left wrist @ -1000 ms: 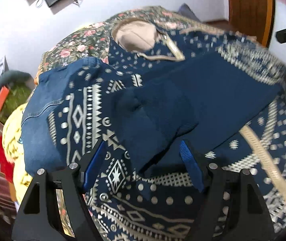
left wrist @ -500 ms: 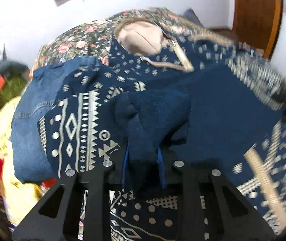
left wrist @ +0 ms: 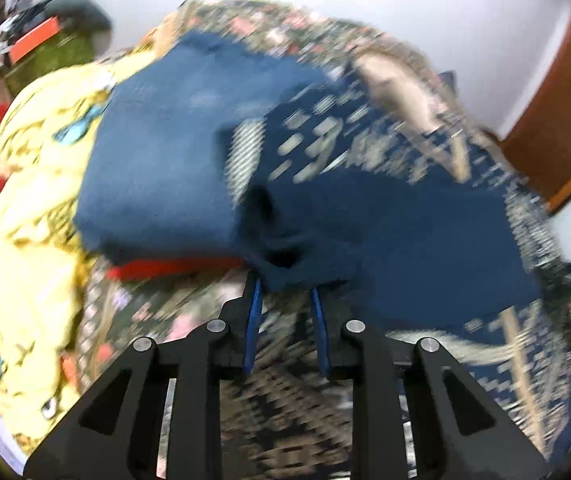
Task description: Fold large clothes
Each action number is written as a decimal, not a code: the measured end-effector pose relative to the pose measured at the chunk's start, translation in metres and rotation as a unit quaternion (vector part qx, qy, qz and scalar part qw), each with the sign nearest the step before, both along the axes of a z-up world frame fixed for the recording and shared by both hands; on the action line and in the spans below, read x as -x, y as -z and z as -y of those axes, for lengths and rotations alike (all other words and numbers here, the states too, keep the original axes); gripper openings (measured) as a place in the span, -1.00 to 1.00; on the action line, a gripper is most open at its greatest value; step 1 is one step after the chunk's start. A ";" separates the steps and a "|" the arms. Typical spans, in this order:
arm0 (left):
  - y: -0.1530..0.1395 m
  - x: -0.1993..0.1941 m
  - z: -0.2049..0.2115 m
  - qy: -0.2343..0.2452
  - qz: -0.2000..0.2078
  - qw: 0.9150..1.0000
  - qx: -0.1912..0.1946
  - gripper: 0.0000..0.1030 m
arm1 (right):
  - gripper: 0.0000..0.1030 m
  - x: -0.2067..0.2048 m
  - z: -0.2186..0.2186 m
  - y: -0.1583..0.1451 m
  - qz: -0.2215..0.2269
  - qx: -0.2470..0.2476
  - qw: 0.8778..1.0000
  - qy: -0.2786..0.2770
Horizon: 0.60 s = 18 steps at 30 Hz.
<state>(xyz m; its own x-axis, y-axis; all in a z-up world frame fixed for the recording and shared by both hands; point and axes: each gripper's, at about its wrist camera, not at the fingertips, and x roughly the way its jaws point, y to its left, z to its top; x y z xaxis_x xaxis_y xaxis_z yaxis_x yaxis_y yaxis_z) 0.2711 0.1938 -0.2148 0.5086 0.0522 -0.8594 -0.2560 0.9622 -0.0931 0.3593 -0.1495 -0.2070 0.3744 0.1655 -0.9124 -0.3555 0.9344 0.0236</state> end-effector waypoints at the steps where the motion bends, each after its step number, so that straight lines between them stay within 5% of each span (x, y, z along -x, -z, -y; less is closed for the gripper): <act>1: 0.007 0.002 -0.004 -0.006 -0.014 1.000 -0.012 -0.54 | 0.64 0.000 0.000 0.000 0.000 0.001 1.000 0.002; 7: 0.015 0.020 -0.013 -0.010 -0.043 0.998 -0.039 -0.54 | 0.63 -0.001 -0.002 -0.001 -0.014 0.001 1.000 0.013; 9: 0.007 0.022 -0.012 -0.004 -0.034 0.999 -0.037 -0.50 | 0.63 -0.004 -0.001 -0.005 -0.027 -0.006 0.999 0.020; 12: -0.017 0.023 -0.006 0.014 -0.007 0.999 -0.041 -0.18 | 0.63 -0.008 0.002 -0.015 -0.033 -0.026 0.999 0.027; 18: -0.066 0.008 0.018 0.055 0.049 0.994 -0.081 0.02 | 0.63 -0.013 0.000 -0.065 0.019 -0.050 0.998 0.018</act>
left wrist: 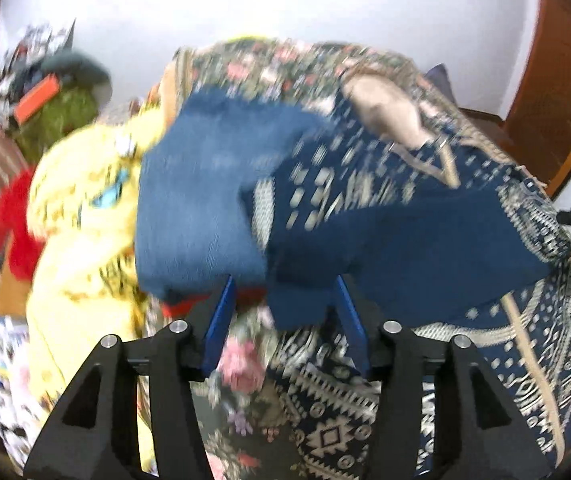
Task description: Fold large clothes
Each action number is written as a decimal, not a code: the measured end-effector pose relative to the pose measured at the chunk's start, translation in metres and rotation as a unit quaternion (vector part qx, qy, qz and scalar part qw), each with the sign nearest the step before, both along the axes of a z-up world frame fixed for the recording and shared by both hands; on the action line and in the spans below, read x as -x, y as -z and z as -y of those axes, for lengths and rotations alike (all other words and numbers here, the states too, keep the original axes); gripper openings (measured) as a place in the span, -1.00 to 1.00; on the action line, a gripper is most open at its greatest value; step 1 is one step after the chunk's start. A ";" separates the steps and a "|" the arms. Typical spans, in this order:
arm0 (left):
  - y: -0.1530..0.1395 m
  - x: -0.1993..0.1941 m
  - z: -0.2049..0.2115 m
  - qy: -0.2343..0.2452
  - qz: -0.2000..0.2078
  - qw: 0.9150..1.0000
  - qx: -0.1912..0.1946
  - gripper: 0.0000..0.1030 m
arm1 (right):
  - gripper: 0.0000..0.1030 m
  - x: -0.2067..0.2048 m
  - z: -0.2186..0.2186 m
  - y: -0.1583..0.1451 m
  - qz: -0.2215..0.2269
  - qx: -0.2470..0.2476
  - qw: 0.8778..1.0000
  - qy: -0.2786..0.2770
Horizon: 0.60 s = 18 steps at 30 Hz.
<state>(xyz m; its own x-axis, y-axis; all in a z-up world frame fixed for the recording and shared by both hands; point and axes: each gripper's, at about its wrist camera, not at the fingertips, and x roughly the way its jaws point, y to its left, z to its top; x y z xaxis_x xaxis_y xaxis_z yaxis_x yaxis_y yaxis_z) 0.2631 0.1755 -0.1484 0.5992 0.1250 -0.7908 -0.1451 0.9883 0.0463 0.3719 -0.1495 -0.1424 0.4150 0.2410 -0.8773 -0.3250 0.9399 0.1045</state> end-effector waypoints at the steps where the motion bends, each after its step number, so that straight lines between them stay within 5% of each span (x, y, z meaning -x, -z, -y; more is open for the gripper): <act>1: -0.010 -0.006 0.006 0.011 0.010 1.000 -0.006 0.05 | 0.63 0.000 -0.001 -0.007 0.008 -0.005 1.000 -0.001; 10: -0.060 -0.074 0.049 0.074 0.070 0.995 -0.011 0.27 | 0.63 -0.018 -0.023 -0.083 0.099 -0.048 0.994 -0.022; 18: -0.046 -0.157 0.057 0.070 0.047 0.996 0.023 0.32 | 0.63 -0.067 -0.055 -0.074 0.100 -0.052 0.993 -0.023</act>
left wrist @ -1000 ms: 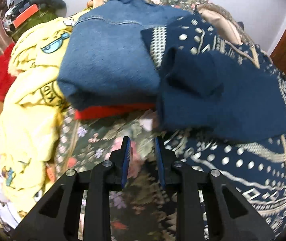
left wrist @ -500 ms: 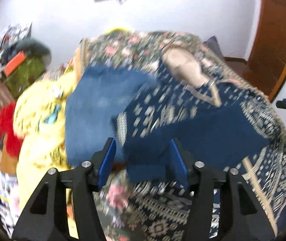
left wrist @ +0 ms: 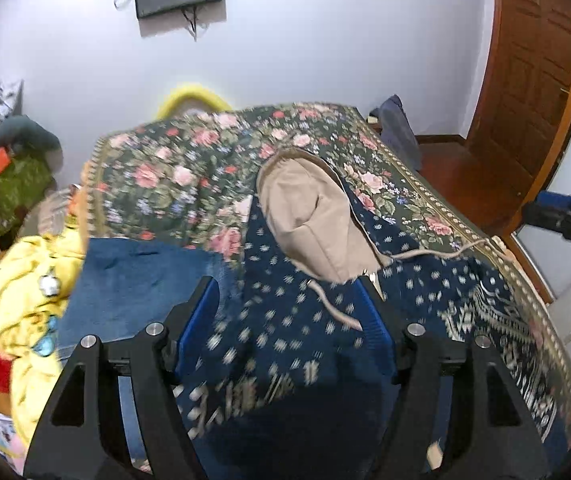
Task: Fold large clothes
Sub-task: 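Grasp the hood edge with the left gripper while the right gripper grasps the hood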
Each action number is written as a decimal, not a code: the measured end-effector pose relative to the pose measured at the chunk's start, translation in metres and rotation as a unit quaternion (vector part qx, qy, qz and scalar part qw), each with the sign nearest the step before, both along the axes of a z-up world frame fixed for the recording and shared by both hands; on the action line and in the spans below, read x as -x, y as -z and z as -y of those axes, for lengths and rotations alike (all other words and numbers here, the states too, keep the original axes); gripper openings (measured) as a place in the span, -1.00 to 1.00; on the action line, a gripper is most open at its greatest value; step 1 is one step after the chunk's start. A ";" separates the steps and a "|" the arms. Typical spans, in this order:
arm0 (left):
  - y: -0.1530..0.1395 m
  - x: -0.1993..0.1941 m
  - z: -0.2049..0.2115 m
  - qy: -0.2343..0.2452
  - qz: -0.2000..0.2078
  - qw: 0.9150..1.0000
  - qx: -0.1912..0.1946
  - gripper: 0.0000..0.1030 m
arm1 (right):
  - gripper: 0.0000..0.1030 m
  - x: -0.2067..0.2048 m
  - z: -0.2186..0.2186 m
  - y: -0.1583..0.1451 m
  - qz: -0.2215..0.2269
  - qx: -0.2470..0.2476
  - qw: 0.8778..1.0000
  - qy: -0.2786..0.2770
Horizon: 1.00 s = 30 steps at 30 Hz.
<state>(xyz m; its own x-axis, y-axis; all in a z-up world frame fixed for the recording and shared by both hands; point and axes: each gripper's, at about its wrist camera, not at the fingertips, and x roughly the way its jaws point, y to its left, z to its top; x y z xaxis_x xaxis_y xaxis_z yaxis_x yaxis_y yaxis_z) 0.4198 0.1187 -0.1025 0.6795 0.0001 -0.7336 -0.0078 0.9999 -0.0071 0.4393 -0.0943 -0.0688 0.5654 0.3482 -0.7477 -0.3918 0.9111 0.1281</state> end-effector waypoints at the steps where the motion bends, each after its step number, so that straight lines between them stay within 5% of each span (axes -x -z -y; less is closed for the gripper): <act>1: 0.006 -0.011 -0.002 -0.001 -0.011 1.000 0.013 0.32 | 0.63 -0.009 -0.004 0.007 -0.012 -0.001 1.000 0.000; 8: 0.062 -0.079 -0.015 -0.021 -0.081 0.995 0.047 0.32 | 0.63 -0.067 -0.026 0.069 -0.107 -0.018 0.994 0.008; 14: 0.112 -0.118 -0.029 -0.046 -0.135 0.983 0.115 0.32 | 0.63 -0.102 -0.047 0.117 -0.173 -0.020 0.985 0.008; 20: 0.129 -0.134 -0.033 -0.089 -0.138 0.981 0.107 0.32 | 0.60 -0.119 -0.071 0.148 -0.208 -0.016 0.978 -0.002; 24: 0.137 -0.144 -0.022 -0.098 -0.146 0.982 0.071 0.32 | 0.38 -0.116 -0.081 0.149 -0.179 -0.020 0.984 -0.012; 25: 0.139 -0.146 -0.019 -0.095 -0.146 0.983 0.064 0.27 | 0.21 -0.115 -0.082 0.148 -0.175 -0.024 0.984 -0.015; 30: 0.139 -0.143 -0.017 -0.079 -0.147 0.983 0.081 -0.74 | -0.58 -0.106 -0.083 0.138 -0.166 -0.017 0.985 -0.032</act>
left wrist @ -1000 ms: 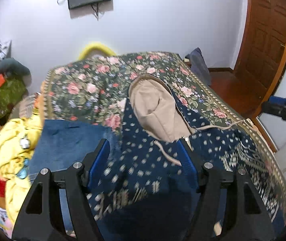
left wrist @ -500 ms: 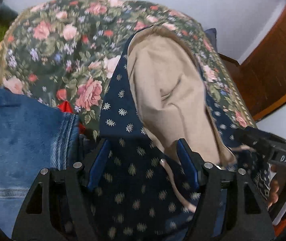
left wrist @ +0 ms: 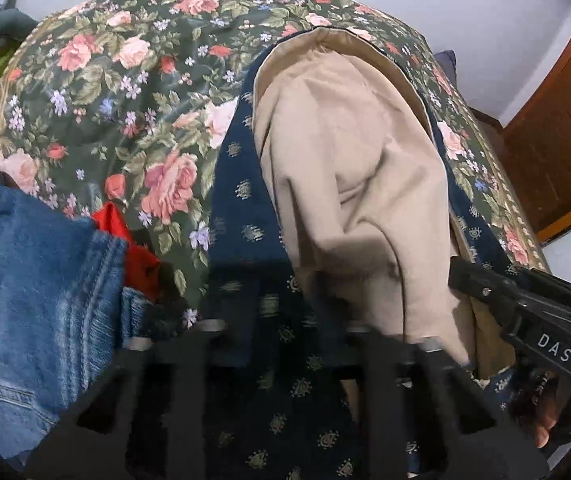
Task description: Fold large clothes
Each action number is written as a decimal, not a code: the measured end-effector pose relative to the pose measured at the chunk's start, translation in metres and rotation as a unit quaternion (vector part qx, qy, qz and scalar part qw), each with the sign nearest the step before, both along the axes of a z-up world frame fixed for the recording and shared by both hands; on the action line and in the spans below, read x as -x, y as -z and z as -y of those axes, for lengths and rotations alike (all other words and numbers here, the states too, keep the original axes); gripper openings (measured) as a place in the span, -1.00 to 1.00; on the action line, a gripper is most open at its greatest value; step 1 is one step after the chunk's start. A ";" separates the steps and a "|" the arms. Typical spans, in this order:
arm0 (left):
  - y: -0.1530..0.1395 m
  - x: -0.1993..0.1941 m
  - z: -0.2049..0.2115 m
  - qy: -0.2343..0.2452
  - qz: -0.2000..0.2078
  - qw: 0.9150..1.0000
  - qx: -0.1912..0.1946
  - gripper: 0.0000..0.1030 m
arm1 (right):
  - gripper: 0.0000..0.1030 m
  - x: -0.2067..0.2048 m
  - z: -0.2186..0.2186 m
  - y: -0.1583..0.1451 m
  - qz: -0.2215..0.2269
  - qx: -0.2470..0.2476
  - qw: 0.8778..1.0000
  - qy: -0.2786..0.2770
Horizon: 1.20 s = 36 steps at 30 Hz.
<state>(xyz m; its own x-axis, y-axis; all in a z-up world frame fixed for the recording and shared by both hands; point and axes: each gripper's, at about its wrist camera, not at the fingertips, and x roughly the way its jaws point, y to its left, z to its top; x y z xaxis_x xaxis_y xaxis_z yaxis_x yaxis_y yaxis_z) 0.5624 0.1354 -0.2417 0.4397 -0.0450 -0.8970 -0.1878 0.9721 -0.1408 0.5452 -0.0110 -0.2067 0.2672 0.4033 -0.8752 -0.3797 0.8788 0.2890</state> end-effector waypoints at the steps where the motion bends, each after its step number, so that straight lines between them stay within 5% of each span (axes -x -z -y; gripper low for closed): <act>1: -0.001 0.002 -0.001 -0.001 0.002 1.000 -0.001 -0.82 | -0.72 0.003 0.002 -0.003 -0.001 0.001 1.000 -0.004; 8: -0.057 0.034 -0.003 0.015 0.054 0.998 -0.007 -0.91 | -0.80 0.026 0.019 -0.043 0.034 -0.001 0.999 -0.020; 13: -0.114 0.090 0.009 0.067 0.106 0.992 -0.011 -0.91 | -0.80 0.071 0.032 -0.087 0.071 -0.020 0.996 -0.045; 18: -0.134 0.152 0.021 0.097 0.115 0.989 0.007 -0.91 | -0.80 0.125 0.040 -0.105 0.089 -0.028 0.993 -0.075; 25: -0.107 0.227 0.037 0.120 0.088 0.989 0.000 -0.91 | -0.80 0.186 0.057 -0.083 0.086 -0.005 0.992 -0.090; 36: -0.030 0.266 0.043 0.113 0.023 0.992 -0.049 -0.78 | -0.74 0.219 0.074 -0.029 0.056 0.051 0.995 -0.071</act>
<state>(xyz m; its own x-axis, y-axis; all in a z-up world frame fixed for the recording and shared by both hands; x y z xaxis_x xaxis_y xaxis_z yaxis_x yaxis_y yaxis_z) 0.2964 0.0922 -0.2120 0.4687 -0.0605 -0.8813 0.0409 0.9981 -0.0467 0.3262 -0.0852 -0.1774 0.3114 0.3547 -0.8816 -0.5276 0.8361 0.1500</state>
